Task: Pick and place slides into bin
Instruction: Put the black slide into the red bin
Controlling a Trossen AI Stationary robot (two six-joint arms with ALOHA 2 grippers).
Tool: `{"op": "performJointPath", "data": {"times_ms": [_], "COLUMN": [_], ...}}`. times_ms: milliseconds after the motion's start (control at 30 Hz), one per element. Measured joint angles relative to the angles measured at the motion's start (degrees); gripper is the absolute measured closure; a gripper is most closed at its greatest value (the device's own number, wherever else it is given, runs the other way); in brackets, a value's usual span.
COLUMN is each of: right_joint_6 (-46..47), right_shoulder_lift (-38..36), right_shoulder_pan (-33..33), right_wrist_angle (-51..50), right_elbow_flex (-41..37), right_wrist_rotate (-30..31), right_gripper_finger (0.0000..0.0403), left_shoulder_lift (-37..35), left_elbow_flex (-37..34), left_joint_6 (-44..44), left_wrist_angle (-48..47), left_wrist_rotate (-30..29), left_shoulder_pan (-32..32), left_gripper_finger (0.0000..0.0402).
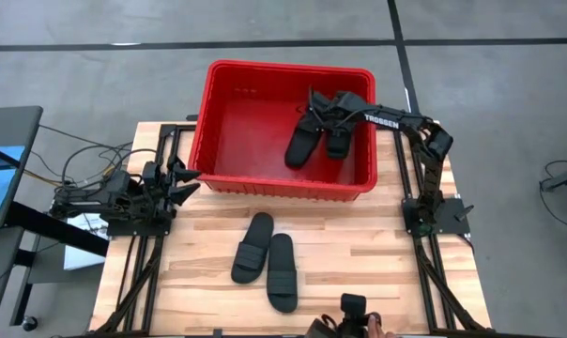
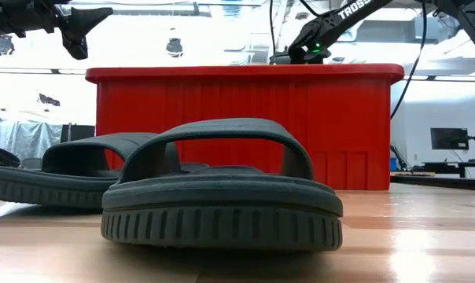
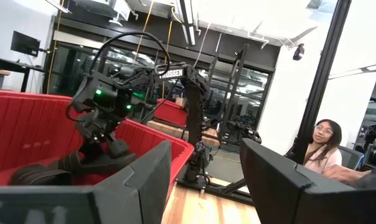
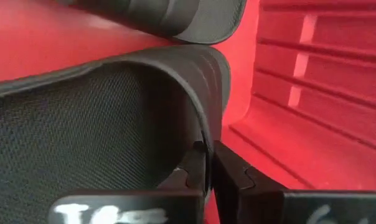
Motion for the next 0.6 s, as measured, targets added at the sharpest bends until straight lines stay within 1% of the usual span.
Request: {"op": "performJointPath", "data": {"times_ms": [167, 600], "right_joint_6": [-2.8, -3.0], "right_shoulder_lift": [0.0, 0.0], "right_shoulder_pan": [0.0, -0.6], "right_wrist_angle": [3.2, 2.9], "right_elbow_flex": [0.0, 0.0], "right_wrist_rotate": [-0.2, -0.4], "right_gripper_finger": [0.0402, 0.0402], "left_shoulder_lift": [0.0, 0.0], "left_elbow_flex": [0.0, 0.0], "left_joint_6": [0.0, 0.0], "left_wrist_angle": [-1.0, -2.4], "left_wrist_rotate": [-1.7, -1.9], "left_shoulder_pan": [0.0, 0.0], "left_gripper_finger": [0.0219, 0.0219]}}
